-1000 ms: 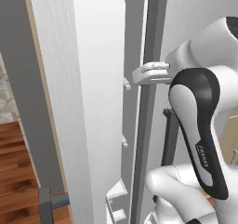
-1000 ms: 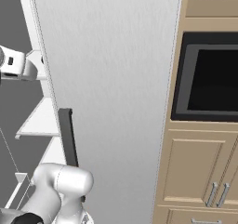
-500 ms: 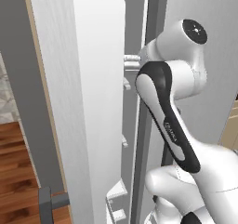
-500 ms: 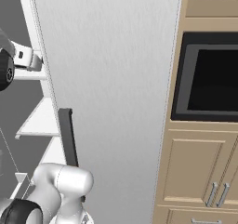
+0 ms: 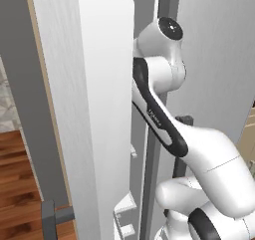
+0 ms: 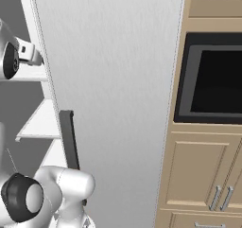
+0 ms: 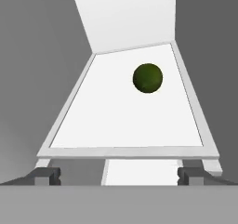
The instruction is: Take the corn and lime out of the freezer and place them in the tupperware container on the counter. Then put the tupperware containing the vegetables back in the freezer.
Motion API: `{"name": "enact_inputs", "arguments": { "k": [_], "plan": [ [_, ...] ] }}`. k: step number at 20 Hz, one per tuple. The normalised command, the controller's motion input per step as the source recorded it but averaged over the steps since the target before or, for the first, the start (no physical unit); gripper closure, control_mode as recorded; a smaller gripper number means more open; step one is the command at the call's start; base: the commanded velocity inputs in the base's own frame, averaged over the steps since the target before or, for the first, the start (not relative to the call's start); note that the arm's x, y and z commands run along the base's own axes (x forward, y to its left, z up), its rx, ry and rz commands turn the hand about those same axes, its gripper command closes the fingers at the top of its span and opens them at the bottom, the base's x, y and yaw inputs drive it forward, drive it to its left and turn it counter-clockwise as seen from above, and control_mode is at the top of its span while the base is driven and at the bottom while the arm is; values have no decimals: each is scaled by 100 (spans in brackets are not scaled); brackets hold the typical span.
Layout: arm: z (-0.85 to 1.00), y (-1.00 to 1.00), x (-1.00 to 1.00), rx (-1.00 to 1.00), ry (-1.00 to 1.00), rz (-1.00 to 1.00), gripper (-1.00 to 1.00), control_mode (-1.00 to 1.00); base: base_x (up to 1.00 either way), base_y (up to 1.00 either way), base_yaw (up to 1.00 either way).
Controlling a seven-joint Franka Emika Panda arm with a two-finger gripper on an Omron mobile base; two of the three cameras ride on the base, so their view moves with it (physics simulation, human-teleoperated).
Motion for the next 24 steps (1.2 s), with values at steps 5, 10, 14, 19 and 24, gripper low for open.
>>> {"name": "enact_inputs", "arguments": {
  "k": [5, 10, 14, 19, 24],
  "plan": [
    [0, 26, 62, 0, 4, -1, -100, -100, 0, 0, 0],
    [0, 16, 49, -6, 1, -5, -100, -100, 0, 0, 0],
    [0, 13, 44, -12, 2, -7, -100, -100, 0, 0, 0],
    [-2, 3, 35, -12, 5, -7, -100, -100, 0, 0, 0],
    [-14, 0, 33, -9, 8, -5, -100, -100, 0, 0, 0]
  ]
}}
